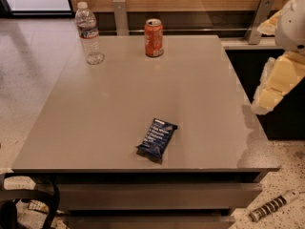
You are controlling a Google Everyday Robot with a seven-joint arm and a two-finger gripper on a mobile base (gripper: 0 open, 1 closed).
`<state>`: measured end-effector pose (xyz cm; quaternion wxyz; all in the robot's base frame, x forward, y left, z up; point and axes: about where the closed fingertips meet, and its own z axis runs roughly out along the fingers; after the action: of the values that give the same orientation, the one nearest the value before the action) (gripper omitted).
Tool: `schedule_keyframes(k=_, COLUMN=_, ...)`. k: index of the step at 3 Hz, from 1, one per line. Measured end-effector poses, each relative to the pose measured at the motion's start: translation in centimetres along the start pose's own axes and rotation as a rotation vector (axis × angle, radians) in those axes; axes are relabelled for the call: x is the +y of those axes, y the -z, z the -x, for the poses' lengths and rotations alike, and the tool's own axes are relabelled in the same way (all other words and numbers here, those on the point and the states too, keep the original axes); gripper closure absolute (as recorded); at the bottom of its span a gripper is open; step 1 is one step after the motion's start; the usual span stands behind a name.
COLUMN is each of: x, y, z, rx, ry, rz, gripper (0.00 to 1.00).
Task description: Move coke can near rxbar blueberry
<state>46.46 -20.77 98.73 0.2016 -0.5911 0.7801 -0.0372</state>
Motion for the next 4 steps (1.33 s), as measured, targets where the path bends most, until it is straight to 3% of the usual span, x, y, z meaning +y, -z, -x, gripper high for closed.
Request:
schedule_keyframes(k=1, x=-3.2, y=-1.6, z=1.8, rx=-0.127, ry=-0.081, rz=-0.047, gripper=0.00)
schedule_keyframes(k=2, x=-5.1, y=-4.3, z=3.1, rx=-0.321, ry=-0.177, rz=-0.066, gripper=0.00)
schedule_keyframes(k=3, x=-8.2, y=-5.7, z=5.0, rx=-0.525, ry=-0.248, rz=-0.116, gripper=0.00)
schedule_keyframes(k=4, x=-12.2, y=-5.9, z=6.5, rx=-0.667, ry=-0.296, rz=-0.203, gripper=0.00)
